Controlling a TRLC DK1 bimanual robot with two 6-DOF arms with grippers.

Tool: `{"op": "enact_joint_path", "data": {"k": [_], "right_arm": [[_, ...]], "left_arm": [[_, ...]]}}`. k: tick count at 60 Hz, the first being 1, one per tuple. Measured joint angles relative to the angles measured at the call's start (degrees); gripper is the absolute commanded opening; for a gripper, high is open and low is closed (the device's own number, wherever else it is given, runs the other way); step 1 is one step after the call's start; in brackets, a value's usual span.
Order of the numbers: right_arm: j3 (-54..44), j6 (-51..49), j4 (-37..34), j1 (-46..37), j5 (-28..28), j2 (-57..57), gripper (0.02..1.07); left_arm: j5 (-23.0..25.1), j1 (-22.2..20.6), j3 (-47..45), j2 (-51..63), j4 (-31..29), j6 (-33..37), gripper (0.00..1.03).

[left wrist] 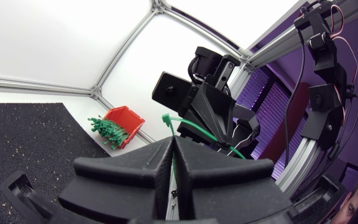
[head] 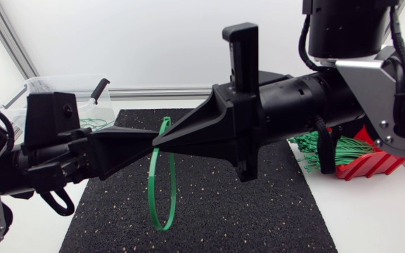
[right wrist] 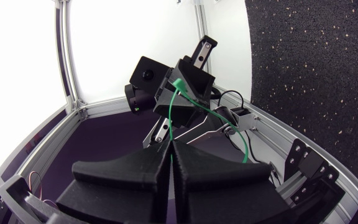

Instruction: Take a green cable tie from the red box, thread the tail through the head to close it, then place it in the transparent bin on the left.

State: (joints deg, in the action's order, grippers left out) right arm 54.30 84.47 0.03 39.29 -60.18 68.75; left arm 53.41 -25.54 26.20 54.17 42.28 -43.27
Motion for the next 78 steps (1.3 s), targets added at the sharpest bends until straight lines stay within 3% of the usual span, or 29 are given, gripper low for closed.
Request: {"op": "enact_joint_path", "data": {"k": [78], "right_arm": [[0.07,0.00,-0.26,-1.16,-0.83,0.15,0.12]], "left_arm": [[-0.22,-2.19,-3.08,-5.66,-0.44,0.00,0.04]]}}
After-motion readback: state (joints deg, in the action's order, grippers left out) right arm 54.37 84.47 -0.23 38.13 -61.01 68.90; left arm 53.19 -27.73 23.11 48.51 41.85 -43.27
